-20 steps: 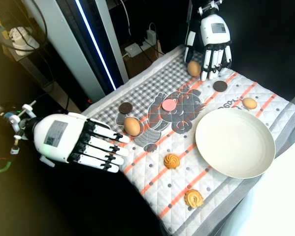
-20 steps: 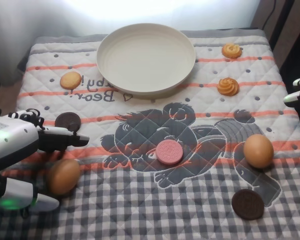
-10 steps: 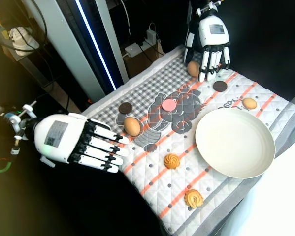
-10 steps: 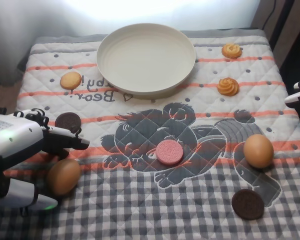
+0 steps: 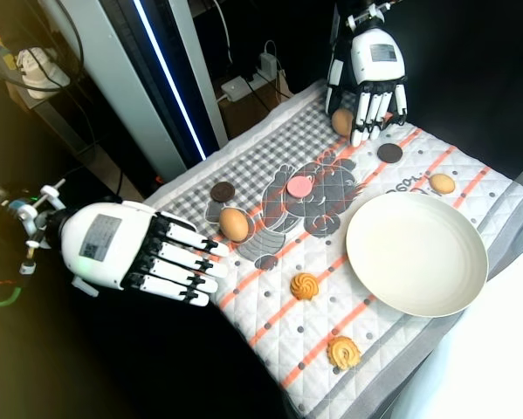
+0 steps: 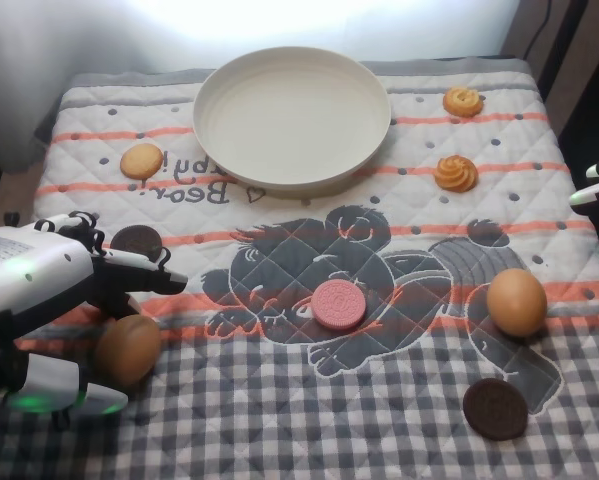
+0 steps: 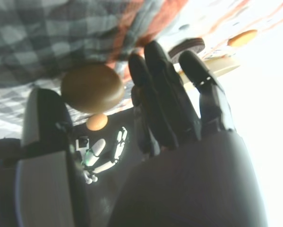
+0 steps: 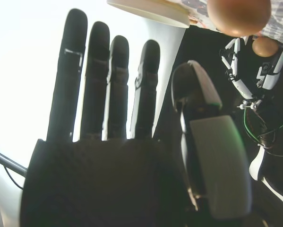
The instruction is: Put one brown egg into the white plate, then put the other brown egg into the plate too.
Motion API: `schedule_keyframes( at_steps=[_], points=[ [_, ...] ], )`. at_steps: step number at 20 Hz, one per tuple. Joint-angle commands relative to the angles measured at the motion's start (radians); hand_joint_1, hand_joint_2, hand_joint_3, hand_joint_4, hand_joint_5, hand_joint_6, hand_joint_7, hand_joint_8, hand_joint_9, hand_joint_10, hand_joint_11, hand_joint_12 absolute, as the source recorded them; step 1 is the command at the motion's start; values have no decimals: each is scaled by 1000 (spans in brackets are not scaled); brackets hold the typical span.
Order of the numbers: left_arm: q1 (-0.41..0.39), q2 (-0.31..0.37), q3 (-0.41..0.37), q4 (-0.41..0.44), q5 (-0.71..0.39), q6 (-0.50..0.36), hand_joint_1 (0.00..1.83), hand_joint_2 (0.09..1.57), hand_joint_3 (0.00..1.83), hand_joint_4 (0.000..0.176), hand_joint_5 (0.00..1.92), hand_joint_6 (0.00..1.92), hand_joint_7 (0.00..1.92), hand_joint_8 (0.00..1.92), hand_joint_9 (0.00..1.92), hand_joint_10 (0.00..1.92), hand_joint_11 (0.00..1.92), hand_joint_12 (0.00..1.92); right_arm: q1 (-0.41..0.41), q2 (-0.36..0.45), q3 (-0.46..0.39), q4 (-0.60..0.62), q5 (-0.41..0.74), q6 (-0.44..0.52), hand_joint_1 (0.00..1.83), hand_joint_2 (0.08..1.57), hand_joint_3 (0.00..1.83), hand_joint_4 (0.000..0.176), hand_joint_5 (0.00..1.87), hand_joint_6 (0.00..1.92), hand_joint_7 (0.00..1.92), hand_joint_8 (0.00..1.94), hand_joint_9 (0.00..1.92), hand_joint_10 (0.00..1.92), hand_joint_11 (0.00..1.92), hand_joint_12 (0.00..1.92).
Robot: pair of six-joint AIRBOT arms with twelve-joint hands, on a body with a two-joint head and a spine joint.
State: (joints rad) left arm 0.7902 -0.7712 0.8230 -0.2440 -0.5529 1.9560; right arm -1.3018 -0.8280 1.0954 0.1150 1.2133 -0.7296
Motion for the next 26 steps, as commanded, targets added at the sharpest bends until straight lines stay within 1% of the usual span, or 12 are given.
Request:
schedule_keyframes(
  at_steps=[1,3,4,5,6,9,13,15,17,19,22,26],
  points=[
    [-7,-10,-2,14,-50,-10,993,941,2,122,557,9,914,12,902,41,26,1305,3,1,6,26,115,6,689,1322,0,79,804,3,705,3,780,1,703,275],
    [-7,-11,-2,14,-50,-11,1058,950,1,51,911,24,1079,26,991,64,93,1309,3,0,6,26,115,6,675,1326,1,68,804,1,705,1,781,1,702,281],
    [-7,-12,-1,13,-49,-13,1086,953,0,27,979,12,1149,22,1032,75,120,1317,3,-1,6,26,115,6,672,1326,1,65,806,2,708,2,788,4,709,286],
    [-8,-13,0,13,-49,-18,1241,999,1,0,1122,422,1296,406,1094,94,157,1361,3,-1,6,26,115,6,664,1327,1,57,808,2,711,3,789,4,709,288],
    [-8,-15,2,13,-49,-25,1268,1024,3,0,1105,582,1266,606,1118,104,170,1364,3,-1,6,26,115,6,662,1327,1,57,808,2,712,3,795,6,715,291],
    [-12,-21,9,13,-55,-38,1276,1035,0,0,1097,625,1247,687,1149,123,174,1389,3,-1,6,26,115,6,652,1326,0,68,804,1,713,1,796,2,707,296],
    [-51,-31,36,3,-100,-39,1291,1019,0,0,1123,565,1315,570,1163,150,137,1340,3,-1,9,26,115,6,666,1327,1,62,804,0,718,2,804,4,725,307],
    [-103,-44,61,3,-111,-39,1293,1010,0,0,1135,557,1360,472,1196,155,166,1323,3,-1,10,26,115,6,655,1331,2,74,800,0,719,2,809,4,729,314],
    [-188,-81,113,2,-98,-39,1296,1001,0,0,1160,514,1390,413,1190,130,153,1260,3,-2,11,26,115,6,637,1331,1,84,798,0,720,1,811,3,722,319],
    [-277,-138,191,-2,-39,-39,1298,1013,0,0,1155,483,1325,568,1163,116,144,1141,4,-3,13,26,115,6,625,1334,0,83,800,0,725,0,817,0,702,375],
    [-414,-239,321,-10,76,-39,1274,1045,1,0,1066,670,1230,719,1120,62,153,985,11,-6,20,23,115,6,662,1330,0,74,805,1,730,1,826,2,703,403],
    [-475,-348,464,-76,139,-39,1275,1066,0,0,1028,691,1176,853,1146,60,156,989,46,-25,35,-4,90,6,673,1324,0,70,819,5,739,3,821,1,694,405]
  ],
)
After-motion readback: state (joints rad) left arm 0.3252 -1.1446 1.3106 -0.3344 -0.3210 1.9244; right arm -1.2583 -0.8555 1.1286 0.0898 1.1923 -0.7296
